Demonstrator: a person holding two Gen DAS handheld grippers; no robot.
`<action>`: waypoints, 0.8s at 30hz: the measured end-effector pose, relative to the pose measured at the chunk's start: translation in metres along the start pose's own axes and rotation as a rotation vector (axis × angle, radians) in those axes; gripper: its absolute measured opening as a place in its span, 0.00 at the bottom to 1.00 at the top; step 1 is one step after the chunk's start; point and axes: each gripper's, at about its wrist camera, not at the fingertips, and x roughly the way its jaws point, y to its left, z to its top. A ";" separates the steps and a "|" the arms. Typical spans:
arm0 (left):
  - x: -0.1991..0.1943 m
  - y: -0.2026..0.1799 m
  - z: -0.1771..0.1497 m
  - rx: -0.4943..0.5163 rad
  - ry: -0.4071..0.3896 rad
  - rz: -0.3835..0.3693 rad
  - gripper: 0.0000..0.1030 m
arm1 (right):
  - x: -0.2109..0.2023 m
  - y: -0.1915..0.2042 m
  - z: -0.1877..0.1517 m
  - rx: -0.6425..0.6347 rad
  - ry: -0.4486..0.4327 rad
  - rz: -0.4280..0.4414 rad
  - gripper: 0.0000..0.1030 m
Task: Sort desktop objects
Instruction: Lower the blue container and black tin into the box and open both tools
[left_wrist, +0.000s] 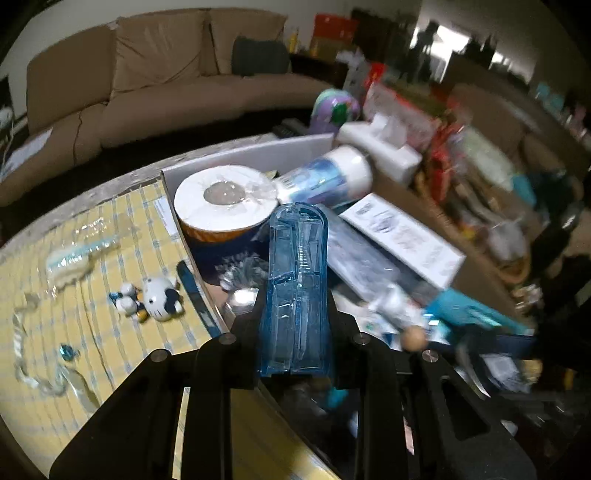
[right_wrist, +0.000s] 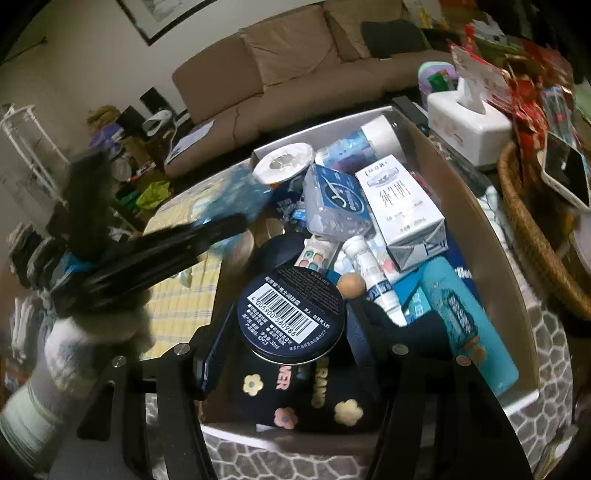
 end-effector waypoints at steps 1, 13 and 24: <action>0.006 0.000 0.002 0.005 0.009 0.016 0.23 | 0.002 -0.001 0.001 -0.005 -0.001 0.002 0.59; 0.028 -0.003 0.003 0.029 0.052 0.017 0.23 | 0.020 -0.018 0.001 -0.005 0.008 0.050 0.59; -0.003 -0.042 -0.053 0.212 0.113 0.004 0.23 | 0.011 -0.025 -0.016 0.035 0.011 0.049 0.59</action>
